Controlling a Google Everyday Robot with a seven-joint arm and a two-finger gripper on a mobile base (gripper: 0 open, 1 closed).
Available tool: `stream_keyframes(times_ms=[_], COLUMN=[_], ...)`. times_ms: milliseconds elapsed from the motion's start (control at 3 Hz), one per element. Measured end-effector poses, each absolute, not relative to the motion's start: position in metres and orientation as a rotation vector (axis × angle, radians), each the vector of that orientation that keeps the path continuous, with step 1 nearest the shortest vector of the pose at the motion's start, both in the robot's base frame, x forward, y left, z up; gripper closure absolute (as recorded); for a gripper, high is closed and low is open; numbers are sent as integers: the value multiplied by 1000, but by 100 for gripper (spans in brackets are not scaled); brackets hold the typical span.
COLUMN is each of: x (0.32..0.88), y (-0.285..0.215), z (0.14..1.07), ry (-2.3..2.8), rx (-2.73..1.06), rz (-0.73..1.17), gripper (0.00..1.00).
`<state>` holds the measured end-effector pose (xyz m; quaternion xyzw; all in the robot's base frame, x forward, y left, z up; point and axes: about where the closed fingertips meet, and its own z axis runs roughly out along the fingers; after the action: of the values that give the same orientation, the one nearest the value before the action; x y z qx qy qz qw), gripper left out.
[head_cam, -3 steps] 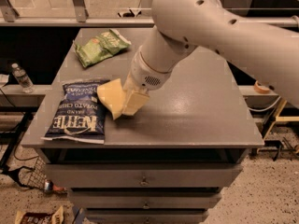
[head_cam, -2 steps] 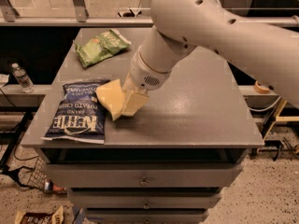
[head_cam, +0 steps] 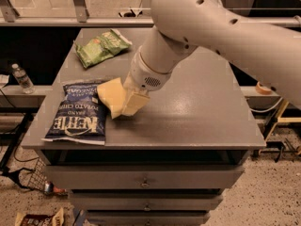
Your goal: Move sponge near blue chip bag
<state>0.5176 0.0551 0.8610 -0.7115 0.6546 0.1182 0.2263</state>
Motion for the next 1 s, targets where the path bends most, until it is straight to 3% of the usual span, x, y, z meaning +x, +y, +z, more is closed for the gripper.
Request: stream_keyframes(times_ms=[333, 1000], x=[517, 522], y=[56, 46], z=[861, 863], ry=[1802, 1803], rx=[-1964, -1995], rz=[325, 280], gripper=[0, 0])
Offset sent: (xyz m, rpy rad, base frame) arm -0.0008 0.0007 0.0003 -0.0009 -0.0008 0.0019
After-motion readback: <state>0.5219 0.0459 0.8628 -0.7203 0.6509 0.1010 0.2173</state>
